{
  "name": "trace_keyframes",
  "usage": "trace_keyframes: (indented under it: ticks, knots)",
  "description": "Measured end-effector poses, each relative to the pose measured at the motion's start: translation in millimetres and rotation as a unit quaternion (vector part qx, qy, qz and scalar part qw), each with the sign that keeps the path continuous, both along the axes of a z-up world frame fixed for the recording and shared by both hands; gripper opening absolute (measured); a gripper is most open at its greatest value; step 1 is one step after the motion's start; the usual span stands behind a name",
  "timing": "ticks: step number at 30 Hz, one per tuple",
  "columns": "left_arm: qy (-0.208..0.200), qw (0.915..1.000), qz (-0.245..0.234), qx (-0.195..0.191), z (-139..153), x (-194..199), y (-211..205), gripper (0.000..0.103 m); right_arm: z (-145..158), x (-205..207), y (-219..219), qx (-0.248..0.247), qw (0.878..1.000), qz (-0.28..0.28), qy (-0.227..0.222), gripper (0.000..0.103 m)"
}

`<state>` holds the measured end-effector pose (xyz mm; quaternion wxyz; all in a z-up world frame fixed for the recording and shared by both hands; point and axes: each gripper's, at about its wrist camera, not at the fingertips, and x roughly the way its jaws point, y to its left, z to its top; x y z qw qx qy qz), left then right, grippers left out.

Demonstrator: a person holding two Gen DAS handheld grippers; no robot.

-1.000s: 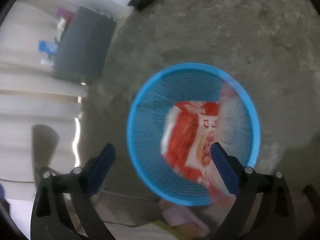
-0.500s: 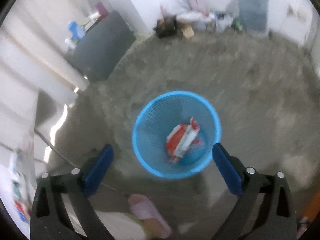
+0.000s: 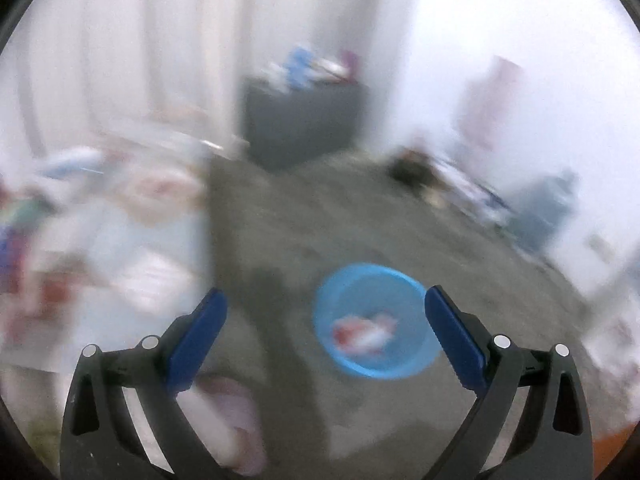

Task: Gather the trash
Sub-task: 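Swing both tools back toward the cluttered table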

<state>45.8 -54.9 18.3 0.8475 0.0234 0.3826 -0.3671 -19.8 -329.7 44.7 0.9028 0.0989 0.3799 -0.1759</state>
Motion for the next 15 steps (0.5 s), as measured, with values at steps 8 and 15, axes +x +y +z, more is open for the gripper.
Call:
trace_keyframes:
  ticks: [8, 15]
  knots:
    - [0.006, 0.9984, 0.027, -0.049, -16, 1, 48, 0.097, -24, 53, 77, 0.044, 0.991, 0.124, 0.023, 0.095]
    - [-0.014, 0.9982, 0.053, 0.024, -44, 17, 70, 0.097, -43, 76, 117, 0.031, 0.984, 0.160, 0.066, 0.095]
